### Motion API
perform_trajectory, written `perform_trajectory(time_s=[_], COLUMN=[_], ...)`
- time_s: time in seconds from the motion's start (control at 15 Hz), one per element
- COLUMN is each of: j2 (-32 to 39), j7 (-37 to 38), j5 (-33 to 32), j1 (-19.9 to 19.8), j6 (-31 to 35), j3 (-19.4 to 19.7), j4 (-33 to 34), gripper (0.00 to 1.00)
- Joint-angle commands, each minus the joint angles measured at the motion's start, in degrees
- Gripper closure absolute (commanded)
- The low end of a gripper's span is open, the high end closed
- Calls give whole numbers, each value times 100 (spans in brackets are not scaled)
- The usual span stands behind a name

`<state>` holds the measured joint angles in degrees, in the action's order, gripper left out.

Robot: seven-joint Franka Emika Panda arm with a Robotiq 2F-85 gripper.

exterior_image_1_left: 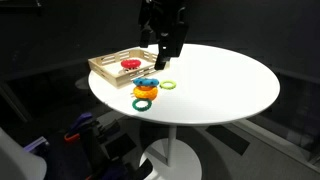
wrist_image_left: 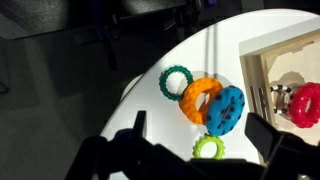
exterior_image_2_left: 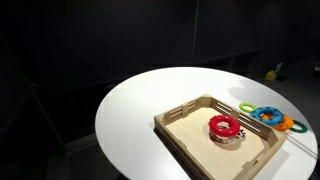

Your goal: Put the blue ring in the crate

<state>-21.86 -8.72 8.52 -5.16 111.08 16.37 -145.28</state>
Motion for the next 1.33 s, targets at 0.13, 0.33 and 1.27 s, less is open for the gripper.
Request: perform_trajectory(time_s=[0.13, 0.33, 1.27], j2=[19, 12, 325], j7=[-50, 62, 1232], j5=[54, 3, -816], j1=[-159, -143, 94], j6=[-25, 90, 1512], j3=[-150, -275, -1582], j4=[13, 8, -418], gripper=[0, 0, 0])
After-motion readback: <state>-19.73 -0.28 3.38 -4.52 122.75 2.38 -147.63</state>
